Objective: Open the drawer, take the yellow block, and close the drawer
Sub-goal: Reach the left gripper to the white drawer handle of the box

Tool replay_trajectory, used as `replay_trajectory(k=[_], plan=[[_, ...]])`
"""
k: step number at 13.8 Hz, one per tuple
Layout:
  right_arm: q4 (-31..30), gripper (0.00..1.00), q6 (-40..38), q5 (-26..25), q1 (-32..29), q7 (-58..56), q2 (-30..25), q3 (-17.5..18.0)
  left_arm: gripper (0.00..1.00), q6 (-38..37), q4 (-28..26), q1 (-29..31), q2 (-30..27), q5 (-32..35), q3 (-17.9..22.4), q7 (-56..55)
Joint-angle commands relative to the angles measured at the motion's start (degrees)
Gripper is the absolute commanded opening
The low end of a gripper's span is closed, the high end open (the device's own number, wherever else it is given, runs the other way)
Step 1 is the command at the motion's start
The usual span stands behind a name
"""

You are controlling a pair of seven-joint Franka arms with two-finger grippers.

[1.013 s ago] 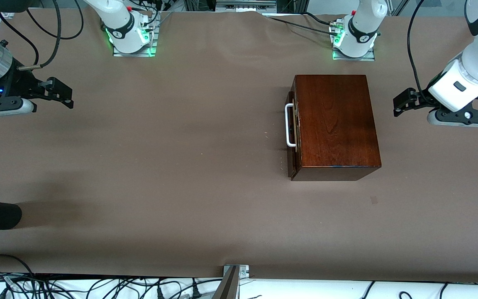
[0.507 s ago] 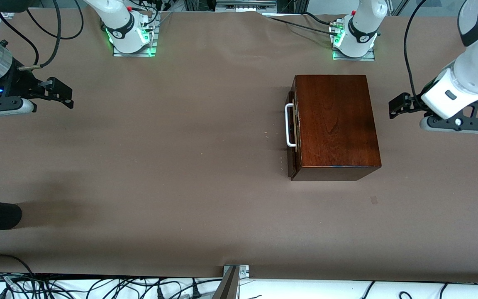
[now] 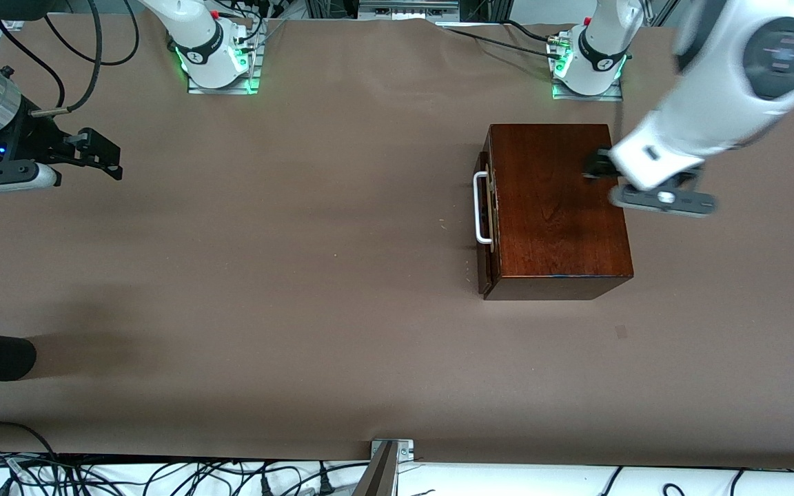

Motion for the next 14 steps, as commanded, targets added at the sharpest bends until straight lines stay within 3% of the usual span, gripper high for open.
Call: replay_trajectory(k=[1, 5, 10, 14], plan=[[0.9, 1.0, -0.6, 1.0, -0.1, 0.5, 0.1, 0.1, 1.0, 1.9, 1.9, -1.7, 3.4, 1.4, -5.5, -8.9], [0.9, 1.0, -0.6, 1.1, -0.1, 0.5, 0.1, 0.1, 1.0, 8.8, 1.5, -7.5, 8.2, 1.9, -6.0, -19.2], [0.9, 1.0, -0.1, 1.1, -0.1, 0.5, 0.1, 0.1, 1.0, 13.9, 1.0, -15.6, 16.3, 10.0, -6.0, -27.8], [0.9, 1.0, 0.0, 1.5, -0.1, 0.4, 0.1, 0.1, 1.0, 14.5, -2.4, -17.7, 17.2, 14.5, -6.0, -35.2]])
